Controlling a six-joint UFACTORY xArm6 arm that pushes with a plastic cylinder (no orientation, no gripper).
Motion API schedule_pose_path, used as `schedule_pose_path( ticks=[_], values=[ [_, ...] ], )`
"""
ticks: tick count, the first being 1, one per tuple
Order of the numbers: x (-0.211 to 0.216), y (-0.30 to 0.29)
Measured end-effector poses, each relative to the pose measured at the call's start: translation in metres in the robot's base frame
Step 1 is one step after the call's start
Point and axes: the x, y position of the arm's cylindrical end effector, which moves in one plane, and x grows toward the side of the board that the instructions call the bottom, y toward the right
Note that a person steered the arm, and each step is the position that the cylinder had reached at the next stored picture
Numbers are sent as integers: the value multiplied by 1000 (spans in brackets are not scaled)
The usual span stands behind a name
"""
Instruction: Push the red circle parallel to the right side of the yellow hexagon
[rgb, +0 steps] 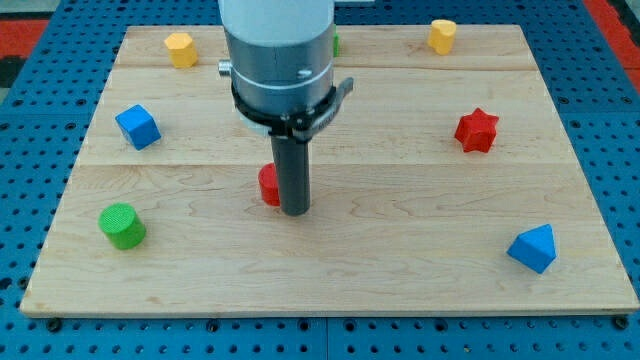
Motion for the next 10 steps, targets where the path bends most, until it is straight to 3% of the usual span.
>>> schedule_pose_path(
  ticks=[1, 3, 5, 7, 9, 10],
  values=[
    [-11, 1],
    [9, -16],
    [-92, -55],
    [-99, -9],
    [-167, -53],
    [-178, -35]
  ],
)
